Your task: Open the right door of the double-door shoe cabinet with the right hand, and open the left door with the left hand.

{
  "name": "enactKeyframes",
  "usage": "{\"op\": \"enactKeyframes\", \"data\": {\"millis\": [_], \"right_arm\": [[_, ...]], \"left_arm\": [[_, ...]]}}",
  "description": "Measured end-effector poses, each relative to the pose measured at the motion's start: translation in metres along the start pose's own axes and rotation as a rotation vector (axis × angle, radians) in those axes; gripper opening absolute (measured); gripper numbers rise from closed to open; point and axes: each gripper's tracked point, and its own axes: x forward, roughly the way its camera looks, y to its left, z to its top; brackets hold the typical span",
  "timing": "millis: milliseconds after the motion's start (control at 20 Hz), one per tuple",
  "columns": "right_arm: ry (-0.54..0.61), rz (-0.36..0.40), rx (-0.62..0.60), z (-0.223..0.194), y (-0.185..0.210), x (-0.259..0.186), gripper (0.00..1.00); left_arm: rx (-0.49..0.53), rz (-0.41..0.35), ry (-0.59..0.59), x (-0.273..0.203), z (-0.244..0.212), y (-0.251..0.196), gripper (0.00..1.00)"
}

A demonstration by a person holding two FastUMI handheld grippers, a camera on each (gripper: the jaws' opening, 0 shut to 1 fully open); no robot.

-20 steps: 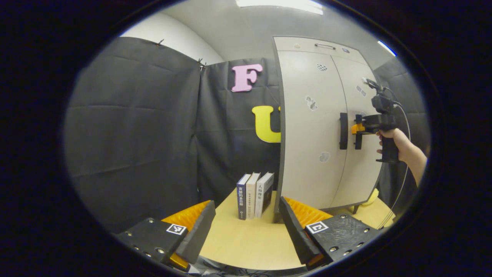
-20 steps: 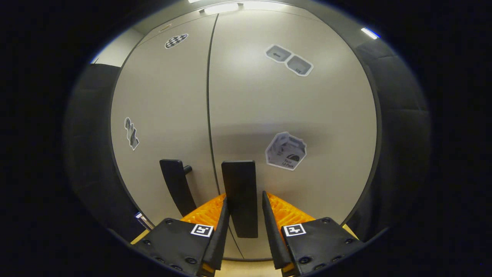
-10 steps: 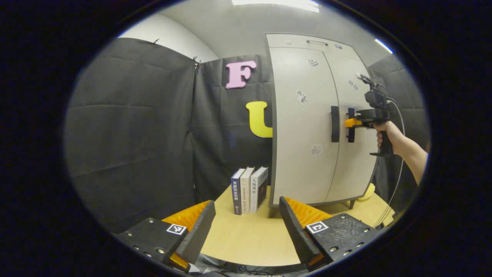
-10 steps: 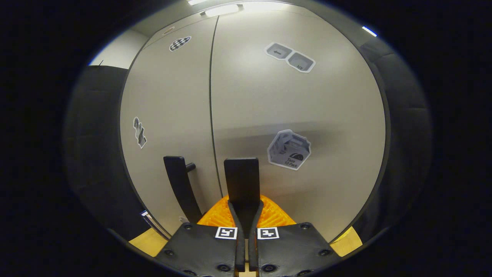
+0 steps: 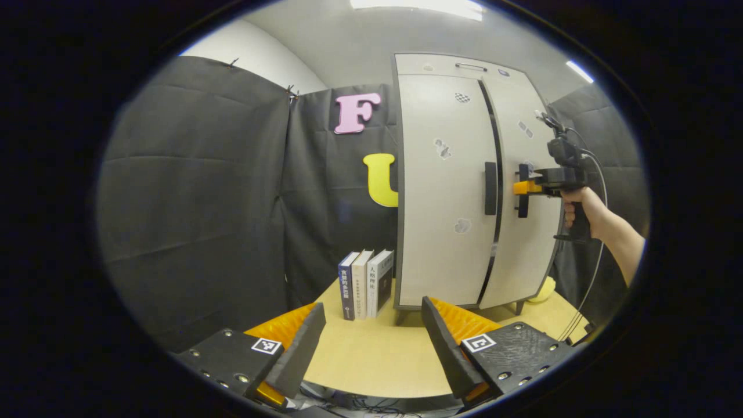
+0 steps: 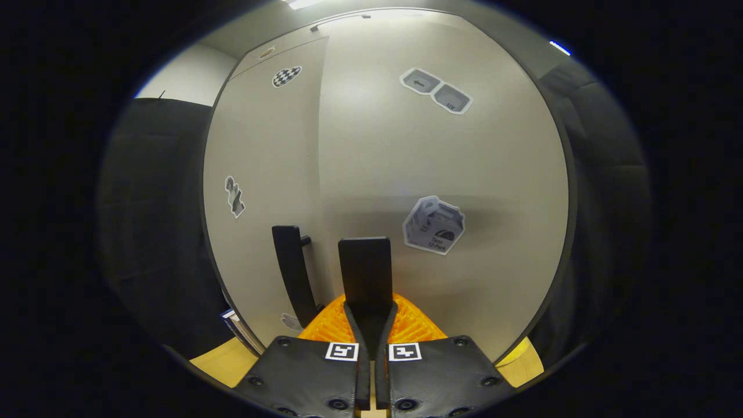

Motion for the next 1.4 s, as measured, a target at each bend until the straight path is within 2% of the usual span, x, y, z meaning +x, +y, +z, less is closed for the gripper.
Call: {"op": "enactKeyframes", "data": {"millis": [50, 450, 500, 600, 900, 950, 1100, 1200, 1400], "right_arm": [[-0.001, 0.005, 0.001, 0.000, 0.000, -0.003, 0.05], [0.000, 0.080, 0.007, -0.001, -0.007, -0.012, 0.05], [-0.002, 0.086, 0.009, -0.002, -0.008, -0.014, 0.02], [-0.004, 0.094, 0.005, -0.002, -0.010, -0.018, 0.05], [0.003, 0.114, -0.004, -0.003, -0.017, -0.027, 0.05], [0.002, 0.116, -0.003, -0.004, -0.019, -0.029, 0.02], [-0.017, 0.126, -0.007, -0.003, -0.023, -0.035, 0.05], [-0.021, 0.121, -0.002, -0.005, -0.026, -0.040, 0.02], [-0.025, 0.105, 0.001, -0.006, -0.035, -0.048, 0.05]], "left_arm": [[-0.005, 0.001, 0.002, -0.002, 0.000, -0.001, 0.96], [-0.037, 0.004, 0.014, -0.017, -0.008, -0.009, 0.96], [-0.043, -0.001, 0.014, -0.016, -0.009, -0.011, 0.96], [-0.050, -0.016, 0.012, -0.017, -0.008, -0.017, 0.96], [-0.044, -0.058, 0.024, -0.014, -0.011, -0.035, 0.96], [-0.043, -0.067, 0.028, -0.012, -0.012, -0.039, 0.96], [-0.037, -0.092, 0.038, -0.006, -0.016, -0.051, 0.96], [-0.039, -0.121, 0.047, 0.000, -0.018, -0.060, 0.97], [-0.035, -0.171, 0.054, 0.014, -0.017, -0.082, 0.97]]}}
